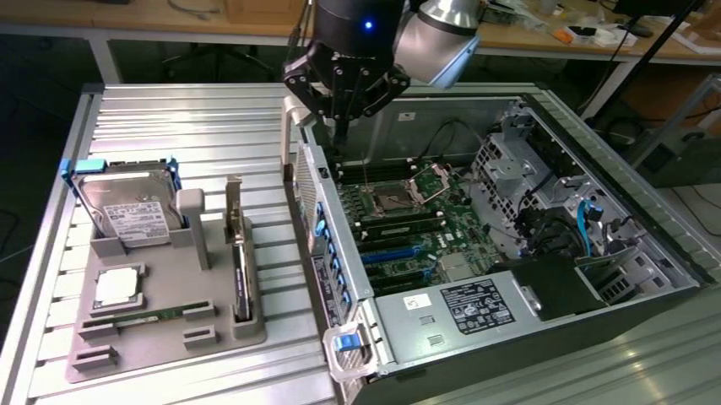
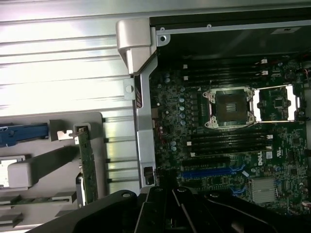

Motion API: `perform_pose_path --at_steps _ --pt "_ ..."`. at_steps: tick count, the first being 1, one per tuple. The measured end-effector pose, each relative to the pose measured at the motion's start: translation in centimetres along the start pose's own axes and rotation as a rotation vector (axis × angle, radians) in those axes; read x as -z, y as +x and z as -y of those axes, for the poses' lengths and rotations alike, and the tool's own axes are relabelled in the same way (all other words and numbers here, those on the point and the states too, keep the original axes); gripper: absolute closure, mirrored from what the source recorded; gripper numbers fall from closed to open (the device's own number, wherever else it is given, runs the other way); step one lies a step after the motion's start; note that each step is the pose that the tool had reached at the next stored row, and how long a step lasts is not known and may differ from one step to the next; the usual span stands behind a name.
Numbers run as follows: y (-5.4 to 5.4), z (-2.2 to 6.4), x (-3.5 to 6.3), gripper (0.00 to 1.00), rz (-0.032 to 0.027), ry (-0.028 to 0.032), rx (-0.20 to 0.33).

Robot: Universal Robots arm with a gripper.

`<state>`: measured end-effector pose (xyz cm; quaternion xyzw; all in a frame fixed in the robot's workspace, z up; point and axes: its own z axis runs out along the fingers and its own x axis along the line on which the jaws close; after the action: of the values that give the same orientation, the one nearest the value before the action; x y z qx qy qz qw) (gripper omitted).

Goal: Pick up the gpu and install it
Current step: 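Reach for the gpu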

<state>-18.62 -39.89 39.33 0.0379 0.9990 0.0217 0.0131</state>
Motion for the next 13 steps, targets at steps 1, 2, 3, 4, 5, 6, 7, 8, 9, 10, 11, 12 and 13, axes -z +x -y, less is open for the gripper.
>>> perform_pose_path --at_steps 1,2,3,4,5,6,7,8,9,10,11,12,13 --pt "0.07 0.01 0.00 0.89 0.0000 0.0000 0.000" --pt "0.14 0.01 0.00 0.89 0.0000 0.0000 0.000" --pt "0.21 0.02 0.00 0.89 0.0000 0.0000 0.000" --pt "0.32 0.02 0.00 0.89 0.0001 -0.0001 0.000" --pt "0.40 0.03 0.01 0.89 0.0000 0.0000 0.000" --pt "0.46 0.03 0.01 0.89 0.0000 0.0000 0.000" --pt "0.52 0.04 0.01 0.89 0.0000 0.0000 0.000" --pt "0.58 0.04 0.01 0.89 0.0000 0.0000 0.000" --pt "0.66 0.05 0.02 0.89 0.0000 0.0000 0.000" --pt "0.72 0.05 0.02 0.89 0.0000 0.0000 0.000" --pt "0.79 0.06 0.02 0.89 0.0000 0.0000 0.000" --pt "0.85 0.06 0.02 0.89 0.0000 0.0000 0.000" --pt "0.92 0.07 0.02 0.89 0.0001 -0.0001 0.000"
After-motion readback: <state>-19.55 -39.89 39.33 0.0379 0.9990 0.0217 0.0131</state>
